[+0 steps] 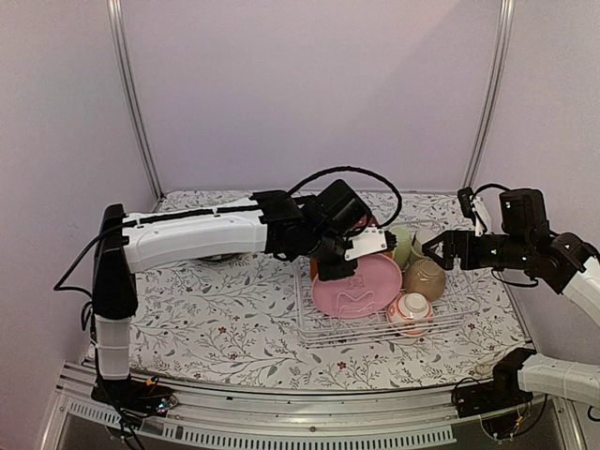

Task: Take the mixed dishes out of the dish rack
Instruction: Grab the plate from the dish rack.

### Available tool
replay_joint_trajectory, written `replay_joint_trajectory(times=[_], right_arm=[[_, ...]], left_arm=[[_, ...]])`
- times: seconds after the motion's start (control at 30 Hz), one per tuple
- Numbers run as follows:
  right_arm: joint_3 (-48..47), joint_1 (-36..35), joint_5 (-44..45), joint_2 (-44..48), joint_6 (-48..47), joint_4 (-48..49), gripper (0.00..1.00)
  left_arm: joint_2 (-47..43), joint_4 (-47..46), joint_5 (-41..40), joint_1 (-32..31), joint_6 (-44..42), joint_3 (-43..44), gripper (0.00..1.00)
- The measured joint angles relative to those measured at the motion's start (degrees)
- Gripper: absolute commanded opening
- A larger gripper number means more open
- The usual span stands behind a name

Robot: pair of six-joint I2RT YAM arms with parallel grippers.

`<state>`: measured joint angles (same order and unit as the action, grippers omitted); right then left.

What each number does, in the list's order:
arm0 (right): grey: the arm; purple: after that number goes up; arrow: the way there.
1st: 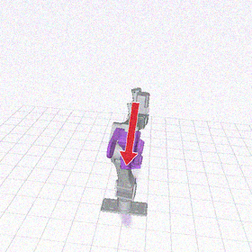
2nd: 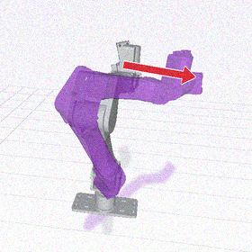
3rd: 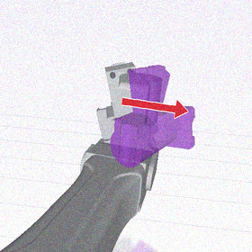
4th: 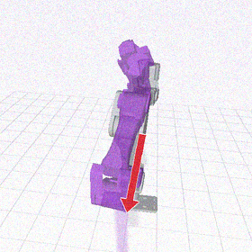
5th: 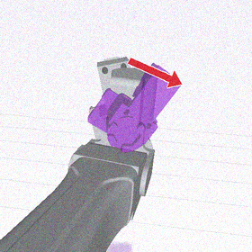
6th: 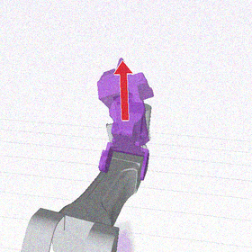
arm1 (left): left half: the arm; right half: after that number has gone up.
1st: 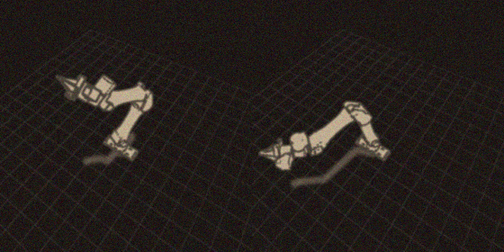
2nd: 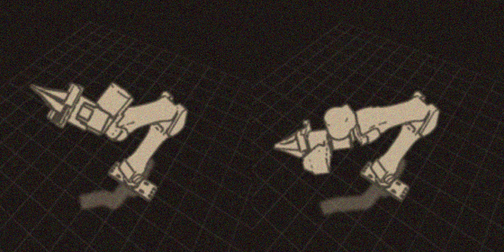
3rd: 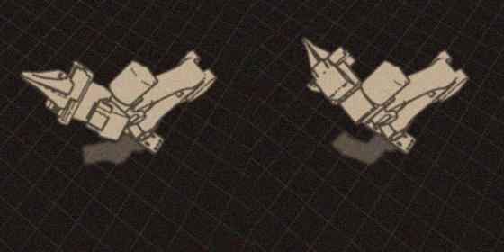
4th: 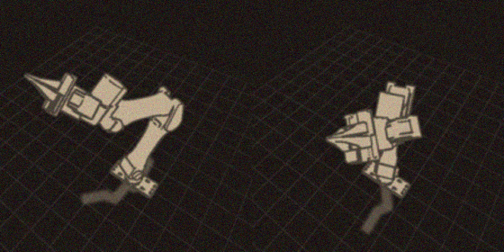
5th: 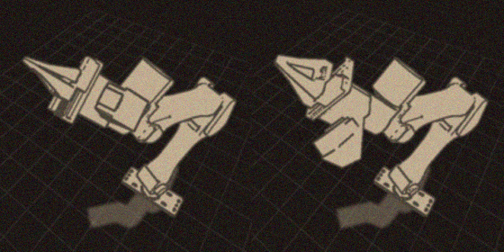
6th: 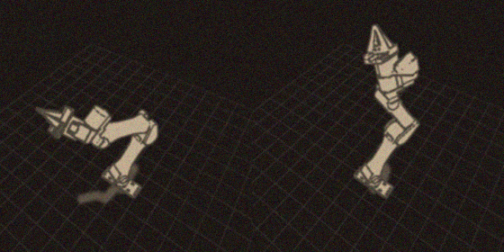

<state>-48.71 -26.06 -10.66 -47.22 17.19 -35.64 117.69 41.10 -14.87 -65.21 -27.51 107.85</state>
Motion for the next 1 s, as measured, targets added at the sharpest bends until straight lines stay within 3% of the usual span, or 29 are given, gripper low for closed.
replay_joint_trajectory(times=[0.33, 1.0], right_arm=[[0.2, 0.2, 4.0, 2.4, 0.2, -1.7, 0.99], [0.2, 0.3, 4.8, 2.9, 0.2, -2.9, 0.99]], left_arm=[[-3.7, -9.0, -8.6, -3.4, -1.8, -6.1, 0.00], [-9.5, -12.0, -16.5, -6.1, -8.3, -4.7, 0.00]])
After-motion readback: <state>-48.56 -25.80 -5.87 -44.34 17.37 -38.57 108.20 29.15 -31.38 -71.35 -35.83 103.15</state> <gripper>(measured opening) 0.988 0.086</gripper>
